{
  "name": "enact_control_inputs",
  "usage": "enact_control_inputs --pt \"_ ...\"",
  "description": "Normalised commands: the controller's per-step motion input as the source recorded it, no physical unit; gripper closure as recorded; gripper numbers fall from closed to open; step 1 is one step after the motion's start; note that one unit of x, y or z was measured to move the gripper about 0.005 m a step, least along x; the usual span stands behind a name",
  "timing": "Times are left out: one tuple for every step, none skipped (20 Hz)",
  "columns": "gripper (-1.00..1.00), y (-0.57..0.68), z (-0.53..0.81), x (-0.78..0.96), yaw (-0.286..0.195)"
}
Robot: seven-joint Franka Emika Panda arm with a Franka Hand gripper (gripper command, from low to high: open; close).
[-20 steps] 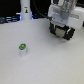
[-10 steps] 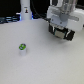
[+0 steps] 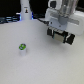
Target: Open the kcup holder, insert the kcup into the holder, and close the kcup holder
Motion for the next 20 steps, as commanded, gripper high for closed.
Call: enact_control_inputs --pt "1.0 -0.33 0.28 0.93 -0.046" --pt "1.0 -0.34 0.26 0.92 -0.046" --pt "1.0 -0.34 0.25 0.89 -0.05" --pt "1.0 -0.34 0.26 0.88 -0.05" --pt "1.0 -0.34 0.24 0.88 -0.052" --pt "1.0 -0.34 0.23 0.88 -0.054" --pt "1.0 -0.34 0.24 0.86 -0.057" --pt "1.0 -0.15 0.26 0.75 -0.023" --pt "1.0 -0.09 0.26 0.68 -0.027" --pt "1.0 -0.08 0.21 0.62 -0.036" --pt "-1.0 -0.03 0.19 0.41 -0.056" --pt "-1.0 -0.02 0.2 0.37 -0.05" --pt "-1.0 -0.02 0.22 0.35 -0.053" --pt "-1.0 -0.07 0.26 0.3 -0.069" --pt "-1.0 -0.08 0.27 0.29 -0.079" --pt "-1.0 -0.11 0.31 0.27 -0.091" --pt "-1.0 -0.2 0.39 0.15 -0.11" --pt "-1.0 -0.28 0.4 0.14 -0.116" --pt "-1.0 -0.32 0.42 0.09 -0.124" --pt "-1.0 -0.35 0.41 0.11 -0.135"
